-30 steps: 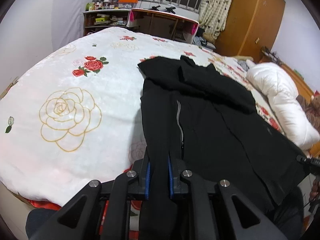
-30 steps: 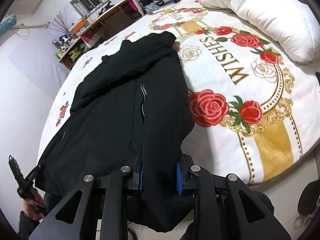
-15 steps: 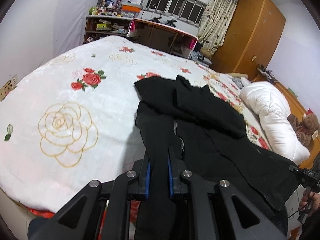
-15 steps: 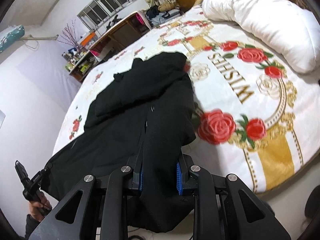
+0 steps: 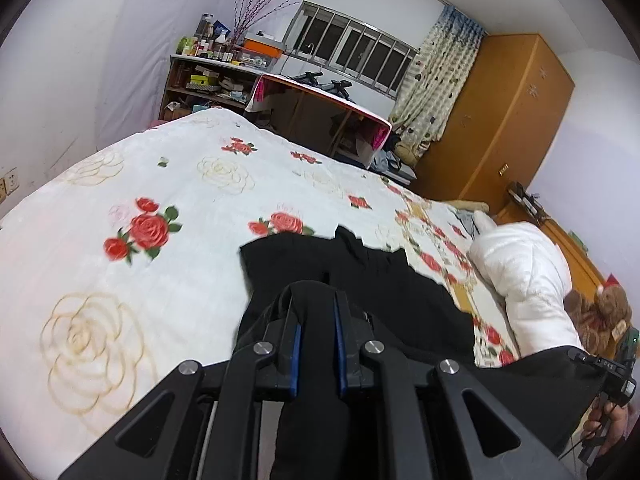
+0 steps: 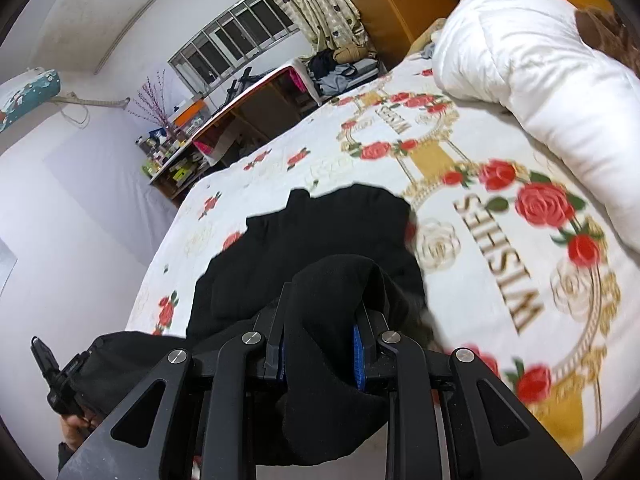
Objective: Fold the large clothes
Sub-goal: 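Lift the hem with both tools and fold it toward the collar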
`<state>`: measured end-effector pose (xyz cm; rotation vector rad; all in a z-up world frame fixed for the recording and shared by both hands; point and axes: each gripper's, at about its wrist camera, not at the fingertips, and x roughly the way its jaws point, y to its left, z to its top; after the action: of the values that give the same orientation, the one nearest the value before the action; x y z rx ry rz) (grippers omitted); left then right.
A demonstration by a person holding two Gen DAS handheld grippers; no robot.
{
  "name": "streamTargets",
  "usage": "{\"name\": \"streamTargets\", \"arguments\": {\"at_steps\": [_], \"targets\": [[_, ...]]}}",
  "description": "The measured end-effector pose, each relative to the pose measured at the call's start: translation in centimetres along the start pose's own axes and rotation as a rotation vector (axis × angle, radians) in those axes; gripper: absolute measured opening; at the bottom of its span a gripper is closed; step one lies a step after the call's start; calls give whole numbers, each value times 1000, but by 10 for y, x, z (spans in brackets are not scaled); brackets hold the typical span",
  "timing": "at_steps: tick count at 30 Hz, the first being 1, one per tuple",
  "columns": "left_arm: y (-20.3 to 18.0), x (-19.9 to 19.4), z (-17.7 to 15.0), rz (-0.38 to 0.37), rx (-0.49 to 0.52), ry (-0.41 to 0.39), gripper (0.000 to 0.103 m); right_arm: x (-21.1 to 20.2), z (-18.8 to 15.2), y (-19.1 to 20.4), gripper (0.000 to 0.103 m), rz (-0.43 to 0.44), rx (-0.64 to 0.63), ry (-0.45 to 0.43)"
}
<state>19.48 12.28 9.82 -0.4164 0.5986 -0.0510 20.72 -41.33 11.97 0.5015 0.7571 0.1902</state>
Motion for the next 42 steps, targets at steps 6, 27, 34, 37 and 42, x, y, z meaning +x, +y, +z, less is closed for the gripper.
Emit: {"name": "streamTargets", "arguments": {"at_steps": [6, 27, 34, 37, 42], "targets": [[-7, 65, 40, 15, -12, 7, 14, 53, 49, 10, 24, -18, -4, -1], [10, 272, 69, 145, -18, 181, 15, 249, 114, -27, 34, -156, 99, 133], [11, 296, 71, 160, 0, 181, 21, 276, 119, -33, 44, -166, 89, 118], [9, 287, 84, 167, 13, 129, 36, 274, 126, -31, 65, -143, 76, 96], [7, 255, 119, 119, 33, -14, 68, 251, 146, -12, 75, -106, -3, 5]]}}
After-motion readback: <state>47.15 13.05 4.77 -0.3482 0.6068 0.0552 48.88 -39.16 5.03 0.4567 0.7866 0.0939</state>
